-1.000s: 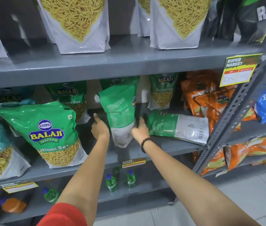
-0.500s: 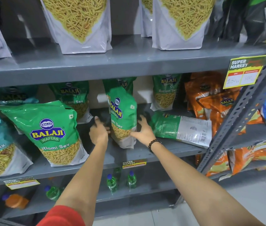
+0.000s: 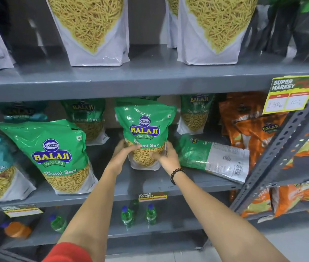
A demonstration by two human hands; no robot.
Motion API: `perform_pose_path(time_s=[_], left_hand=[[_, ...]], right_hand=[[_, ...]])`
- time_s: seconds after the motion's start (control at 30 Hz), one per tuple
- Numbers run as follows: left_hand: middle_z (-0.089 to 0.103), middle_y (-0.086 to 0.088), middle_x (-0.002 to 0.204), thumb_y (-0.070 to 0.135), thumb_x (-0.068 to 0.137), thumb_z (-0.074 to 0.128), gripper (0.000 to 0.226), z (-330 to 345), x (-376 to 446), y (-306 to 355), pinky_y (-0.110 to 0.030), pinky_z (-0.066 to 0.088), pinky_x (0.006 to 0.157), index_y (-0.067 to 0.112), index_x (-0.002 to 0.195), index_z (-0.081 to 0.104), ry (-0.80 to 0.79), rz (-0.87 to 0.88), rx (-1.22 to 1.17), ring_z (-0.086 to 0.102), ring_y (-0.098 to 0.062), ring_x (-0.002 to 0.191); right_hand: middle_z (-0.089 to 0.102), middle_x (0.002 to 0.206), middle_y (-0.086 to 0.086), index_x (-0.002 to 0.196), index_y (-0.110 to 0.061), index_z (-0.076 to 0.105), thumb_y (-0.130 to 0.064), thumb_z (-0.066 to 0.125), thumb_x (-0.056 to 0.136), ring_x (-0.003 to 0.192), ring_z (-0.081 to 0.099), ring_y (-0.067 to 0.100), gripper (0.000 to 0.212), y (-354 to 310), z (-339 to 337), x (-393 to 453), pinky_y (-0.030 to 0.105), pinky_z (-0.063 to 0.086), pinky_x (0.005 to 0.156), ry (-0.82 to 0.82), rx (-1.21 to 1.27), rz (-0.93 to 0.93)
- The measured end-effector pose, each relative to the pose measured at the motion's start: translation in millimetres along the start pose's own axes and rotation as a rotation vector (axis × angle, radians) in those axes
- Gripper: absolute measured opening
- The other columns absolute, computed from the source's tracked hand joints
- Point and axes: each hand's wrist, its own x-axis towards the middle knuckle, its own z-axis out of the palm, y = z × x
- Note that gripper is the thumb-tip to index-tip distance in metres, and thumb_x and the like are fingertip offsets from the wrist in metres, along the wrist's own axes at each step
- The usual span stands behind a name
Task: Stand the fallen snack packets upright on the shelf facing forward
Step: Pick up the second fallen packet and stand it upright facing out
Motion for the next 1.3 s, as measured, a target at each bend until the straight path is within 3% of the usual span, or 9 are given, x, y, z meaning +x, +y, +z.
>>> perform_pose_path(time_s=[0.07,0.2,0.37,0.43,0.7,1.0,1.3], left_hand=[[0.067,-0.008,0.120,0.030,0.049,0.083,0.083,0.8,-5.1,-1.3,-0.035,0.049,0.095,0.009,0.123,0.053,-0.002,0.011,0.009,0.063,-0.022,0.110],[0.064,-0.008,0.114,0.008,0.065,0.083,0.061,4.0,-14.3,-3.3,-0.023,0.050,0.078,0.007,0.116,0.049,0.061,0.010,0.065,0.061,-0.020,0.104],[0.063,-0.012,0.118,0.029,0.047,0.090,0.080,3.4,-28.9,-7.2,-0.037,0.053,0.090,0.008,0.112,0.048,0.152,0.018,0.118,0.062,-0.024,0.108],[0.063,-0.011,0.117,0.028,0.052,0.090,0.079,2.6,-37.9,-8.8,-0.037,0.053,0.091,0.007,0.115,0.048,0.171,0.024,0.157,0.062,-0.024,0.107],[0.061,-0.008,0.109,0.026,0.061,0.087,0.072,4.0,-63.3,-12.0,-0.037,0.051,0.086,0.005,0.118,0.049,0.228,0.040,0.254,0.060,-0.024,0.102],[0.061,-0.011,0.118,0.028,0.062,0.086,0.074,7.6,-78.4,-10.4,-0.036,0.050,0.088,0.006,0.123,0.048,0.222,0.033,0.239,0.058,-0.021,0.102],[0.062,-0.011,0.121,0.032,0.061,0.086,0.076,8.2,-81.2,-9.4,-0.039,0.050,0.093,0.008,0.123,0.048,0.219,0.000,0.249,0.059,-0.023,0.106]], right_hand=[[0.064,0.119,0.010,0.123,-0.008,0.049,-0.012,0.077,0.073,0.104,0.060,0.019,0.058,2.2,3.4,2.4,0.041,0.051,0.096,0.040,0.018,-0.018],[0.066,0.119,0.013,0.119,-0.005,0.052,-0.016,0.076,0.075,0.105,0.063,0.024,0.052,1.4,3.3,-2.4,0.039,0.052,0.091,0.087,-0.053,-0.053],[0.067,0.117,0.012,0.117,-0.005,0.055,-0.015,0.074,0.076,0.096,0.061,0.017,0.047,1.3,0.9,-14.3,0.026,0.047,0.080,0.080,-0.132,-0.072],[0.068,0.116,0.013,0.116,-0.005,0.056,-0.014,0.074,0.076,0.098,0.063,0.021,0.045,1.0,0.4,-21.6,0.026,0.047,0.079,0.080,-0.153,-0.079],[0.068,0.114,0.014,0.114,-0.004,0.058,-0.013,0.076,0.074,0.097,0.063,0.020,0.044,1.5,-2.1,-43.7,0.028,0.047,0.082,0.071,-0.174,-0.100],[0.068,0.115,0.012,0.114,-0.009,0.059,-0.014,0.075,0.075,0.099,0.062,0.020,0.043,1.2,-5.8,-54.5,0.042,0.051,0.095,0.036,-0.161,-0.087],[0.068,0.116,0.013,0.114,-0.008,0.059,-0.015,0.075,0.075,0.103,0.063,0.023,0.043,-0.5,-5.2,-58.6,0.042,0.051,0.095,0.040,-0.165,-0.055]])
